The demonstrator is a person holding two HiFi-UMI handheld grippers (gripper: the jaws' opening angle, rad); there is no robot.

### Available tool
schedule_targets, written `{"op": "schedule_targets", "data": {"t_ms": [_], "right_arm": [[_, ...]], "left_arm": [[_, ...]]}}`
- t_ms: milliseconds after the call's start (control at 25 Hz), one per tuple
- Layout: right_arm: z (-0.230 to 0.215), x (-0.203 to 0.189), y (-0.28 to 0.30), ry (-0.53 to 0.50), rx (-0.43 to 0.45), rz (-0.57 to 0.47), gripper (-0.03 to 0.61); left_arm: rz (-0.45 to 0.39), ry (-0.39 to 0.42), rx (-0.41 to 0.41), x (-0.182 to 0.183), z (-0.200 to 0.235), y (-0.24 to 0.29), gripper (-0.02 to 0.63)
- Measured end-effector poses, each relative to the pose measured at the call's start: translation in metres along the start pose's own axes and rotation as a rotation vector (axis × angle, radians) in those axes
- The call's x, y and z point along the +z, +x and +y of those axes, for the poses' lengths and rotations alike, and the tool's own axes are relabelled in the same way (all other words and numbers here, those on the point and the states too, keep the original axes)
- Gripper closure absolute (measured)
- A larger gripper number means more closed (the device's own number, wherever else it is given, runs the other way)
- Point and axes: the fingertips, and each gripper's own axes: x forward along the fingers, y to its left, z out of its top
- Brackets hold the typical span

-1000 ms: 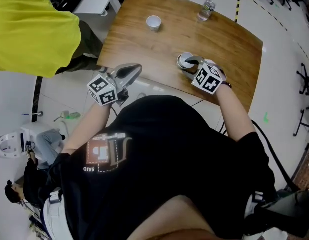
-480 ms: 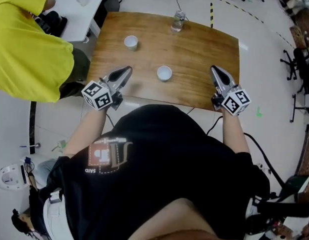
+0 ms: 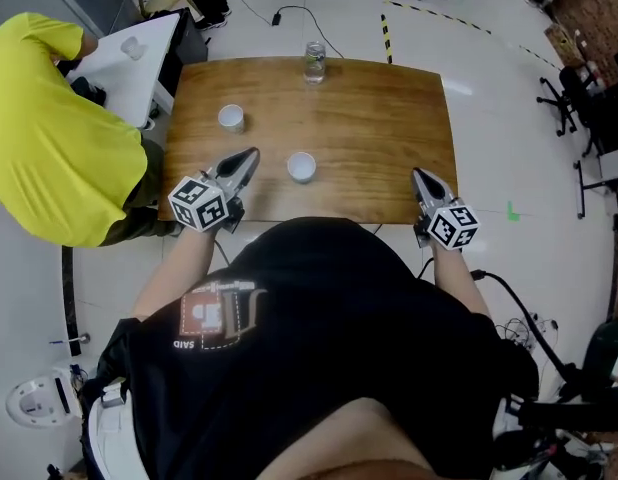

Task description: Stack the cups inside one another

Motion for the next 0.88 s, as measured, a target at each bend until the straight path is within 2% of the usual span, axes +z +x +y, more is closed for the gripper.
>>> {"op": "schedule_targets", "data": {"t_ms": [200,280,360,640,760,880], "right_arm": [[0.005,0.013,0.003,-0.040,0.030,0.005,0.565],[0.014,0.015,0.010,-0.070,0.064,0.022,0.565],[0.032,0.016,0.025,-0.142,0.127,0.062,0.565],[0.129,0.003,0.111,-0.549,0.446,0.244,0.482],[0.164,-0.030,0.141,-0.720,0.568,0.340,0.450],[0.188,-0.082,0.162,-0.920,0.687,0.458,0.413]], "left_arm": [[-0.008,-0.001,-0.002,0.003,-0.005,0.002,0.612],[-0.014,0.000,0.007,0.003,-0.005,-0.003,0.612],[-0.020,-0.002,0.025,0.004,-0.003,-0.009,0.612],[-0.029,-0.030,0.141,-0.002,0.017,-0.061,0.612],[-0.032,-0.043,0.209,-0.010,0.022,-0.093,0.612],[-0.035,-0.061,0.276,-0.018,0.028,-0.127,0.612]]}}
